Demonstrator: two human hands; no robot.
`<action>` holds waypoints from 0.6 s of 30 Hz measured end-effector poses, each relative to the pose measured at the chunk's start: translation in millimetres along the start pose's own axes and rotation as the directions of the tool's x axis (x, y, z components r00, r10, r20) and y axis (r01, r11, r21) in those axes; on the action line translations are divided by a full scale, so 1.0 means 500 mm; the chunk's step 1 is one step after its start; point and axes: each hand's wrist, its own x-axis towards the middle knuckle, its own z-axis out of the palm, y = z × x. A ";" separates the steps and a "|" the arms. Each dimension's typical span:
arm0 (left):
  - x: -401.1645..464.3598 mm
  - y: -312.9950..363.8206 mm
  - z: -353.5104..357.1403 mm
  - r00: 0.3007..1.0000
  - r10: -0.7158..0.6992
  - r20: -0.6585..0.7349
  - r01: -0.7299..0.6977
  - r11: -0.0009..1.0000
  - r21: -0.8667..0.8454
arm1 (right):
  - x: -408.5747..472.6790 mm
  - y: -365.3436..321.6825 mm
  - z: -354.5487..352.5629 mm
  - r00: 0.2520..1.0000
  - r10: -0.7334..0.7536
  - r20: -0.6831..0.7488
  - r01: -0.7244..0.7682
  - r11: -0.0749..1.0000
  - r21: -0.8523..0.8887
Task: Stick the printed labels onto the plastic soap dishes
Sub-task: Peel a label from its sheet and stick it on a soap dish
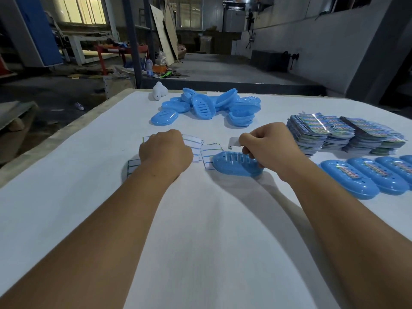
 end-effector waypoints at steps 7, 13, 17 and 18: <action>-0.026 0.045 -0.013 0.977 0.143 -0.160 -0.200 0.876 -0.439 | -0.006 -0.003 0.006 0.994 -0.087 -0.063 0.083 0.994 -0.076; -0.053 0.077 -0.009 0.971 0.238 -0.002 -0.142 0.572 -0.808 | -0.014 -0.014 0.007 0.983 -0.163 -0.084 0.158 0.985 -0.062; -0.053 0.077 -0.005 0.965 0.258 0.056 -0.095 0.538 -0.837 | -0.019 -0.016 0.008 0.985 -0.159 -0.071 0.156 0.987 -0.042; -0.055 0.078 -0.005 0.963 0.262 0.063 -0.091 0.535 -0.840 | -0.020 -0.017 0.008 0.985 -0.161 -0.066 0.159 0.987 -0.033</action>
